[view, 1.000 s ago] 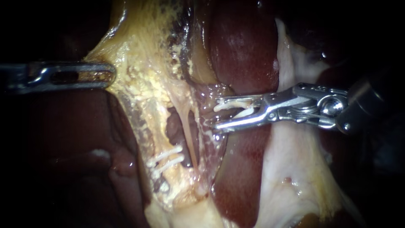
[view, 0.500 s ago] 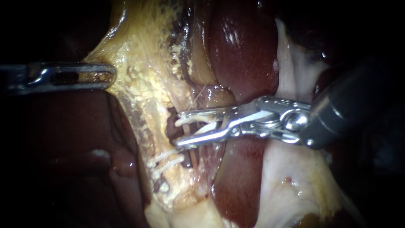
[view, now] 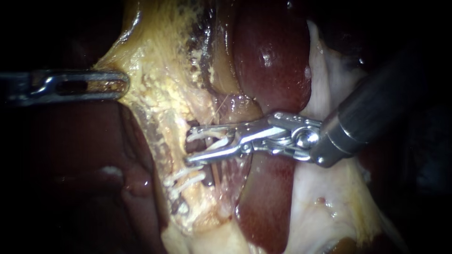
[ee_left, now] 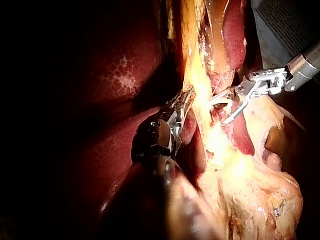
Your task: Clipping third clip left tube
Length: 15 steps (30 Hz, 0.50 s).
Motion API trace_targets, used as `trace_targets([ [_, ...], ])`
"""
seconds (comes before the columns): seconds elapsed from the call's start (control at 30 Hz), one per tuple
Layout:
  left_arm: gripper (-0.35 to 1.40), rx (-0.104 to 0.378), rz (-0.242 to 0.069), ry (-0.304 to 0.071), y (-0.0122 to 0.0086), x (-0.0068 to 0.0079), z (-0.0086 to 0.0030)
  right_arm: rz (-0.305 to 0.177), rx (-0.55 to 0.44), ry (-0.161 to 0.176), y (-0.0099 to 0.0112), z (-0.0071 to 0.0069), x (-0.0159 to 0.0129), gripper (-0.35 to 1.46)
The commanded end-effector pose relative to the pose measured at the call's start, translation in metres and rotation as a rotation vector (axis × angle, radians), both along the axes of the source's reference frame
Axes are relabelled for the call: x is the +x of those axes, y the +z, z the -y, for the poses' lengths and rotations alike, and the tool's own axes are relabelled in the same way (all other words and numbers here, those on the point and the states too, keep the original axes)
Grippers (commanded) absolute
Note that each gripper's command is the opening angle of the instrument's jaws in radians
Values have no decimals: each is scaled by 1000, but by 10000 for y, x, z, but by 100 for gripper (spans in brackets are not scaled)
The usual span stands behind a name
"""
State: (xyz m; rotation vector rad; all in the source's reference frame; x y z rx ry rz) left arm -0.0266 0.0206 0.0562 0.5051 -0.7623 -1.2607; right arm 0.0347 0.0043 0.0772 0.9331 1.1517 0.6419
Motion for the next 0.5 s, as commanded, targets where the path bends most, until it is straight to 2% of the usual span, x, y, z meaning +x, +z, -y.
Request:
trace_targets([
  [0.03, -35, 0, 0, 0, 0, 0, 0, -23, 19, 2, -2, 1, 1, 60],
  [0.27, -35, 0, 0, 0, 0, 0, 0, -113, 97, -10, -7, 2, 10, 60],
  [0.5, -35, 0, 0, 0, 0, 0, 0, -162, 142, -19, -5, 2, 24, 60],
])
